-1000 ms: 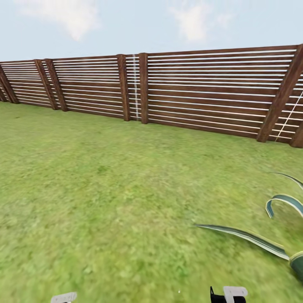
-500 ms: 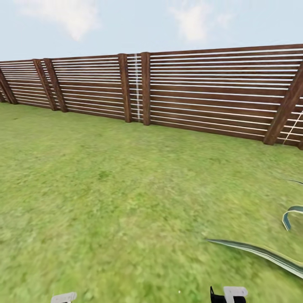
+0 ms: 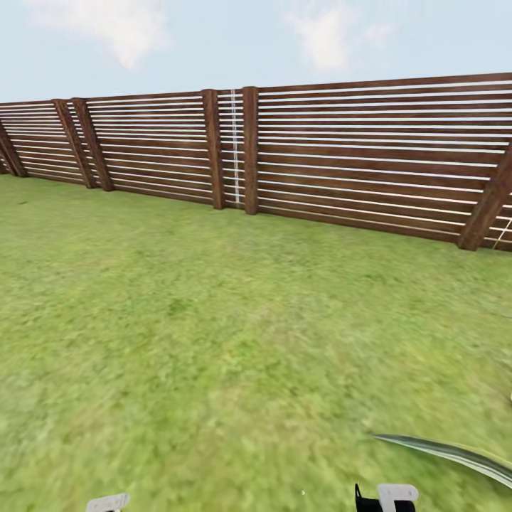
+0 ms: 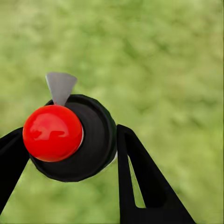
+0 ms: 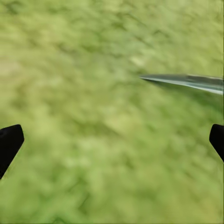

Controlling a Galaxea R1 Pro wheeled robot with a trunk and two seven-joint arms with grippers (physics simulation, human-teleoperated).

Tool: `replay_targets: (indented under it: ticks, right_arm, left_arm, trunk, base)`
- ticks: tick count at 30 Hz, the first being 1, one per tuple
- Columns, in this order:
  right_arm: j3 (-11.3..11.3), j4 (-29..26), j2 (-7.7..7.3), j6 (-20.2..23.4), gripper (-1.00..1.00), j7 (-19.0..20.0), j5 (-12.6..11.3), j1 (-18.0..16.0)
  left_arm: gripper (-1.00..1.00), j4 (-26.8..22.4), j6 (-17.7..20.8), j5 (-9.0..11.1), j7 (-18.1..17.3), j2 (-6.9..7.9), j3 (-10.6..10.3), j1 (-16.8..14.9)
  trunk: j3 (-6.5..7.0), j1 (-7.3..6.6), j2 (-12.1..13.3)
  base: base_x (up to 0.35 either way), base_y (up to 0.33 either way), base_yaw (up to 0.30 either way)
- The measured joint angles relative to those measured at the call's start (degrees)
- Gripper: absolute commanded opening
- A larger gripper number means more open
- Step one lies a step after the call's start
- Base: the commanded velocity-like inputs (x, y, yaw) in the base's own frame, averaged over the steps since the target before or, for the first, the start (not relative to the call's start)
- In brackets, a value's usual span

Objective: Pick up the pesticide atomizer in the garden and spray insectifuge to fully cover both potted plants in the garden.

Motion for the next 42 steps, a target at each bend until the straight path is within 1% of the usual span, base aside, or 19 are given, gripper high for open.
replay_targets:
  ticks: [10, 27, 31, 42]
  right_arm:
    - [0.0, 0.0, -0.09, 0.0, 1.00, -0.2, 0.0, 0.0]
    - [0.0, 0.0, -0.09, 0.0, 1.00, -0.2, -0.1, 0.0]
    - [0.0, 0.0, -0.09, 0.0, 1.00, -0.1, -0.1, 0.0]
    - [0.0, 0.0, -0.10, 0.0, 1.00, -0.1, 0.0, 0.0]
  left_arm:
    - [-1.00, 0.1, 0.0, 0.0, 0.0, 0.00, 0.0, 0.0]
    - [-1.00, 0.1, 0.0, 0.0, 0.0, 0.00, 0.0, 0.0]
    - [-1.00, 0.1, 0.0, 0.0, 0.0, -0.01, 0.0, 0.0]
    - [-1.00, 0.0, 0.0, 0.0, 0.0, -0.01, 0.0, 0.0]
  trunk:
    - [0.00, 0.00, 0.0]
    - [0.00, 0.00, 0.0]
    - [0.00, 0.00, 0.0]
    - [0.00, 0.00, 0.0]
  base:
    - [0.316, 0.142, 0.000]
    - [0.333, 0.087, -0.003]
    - [0.334, 0.084, -0.163]
    - [0.334, 0.096, -0.257]
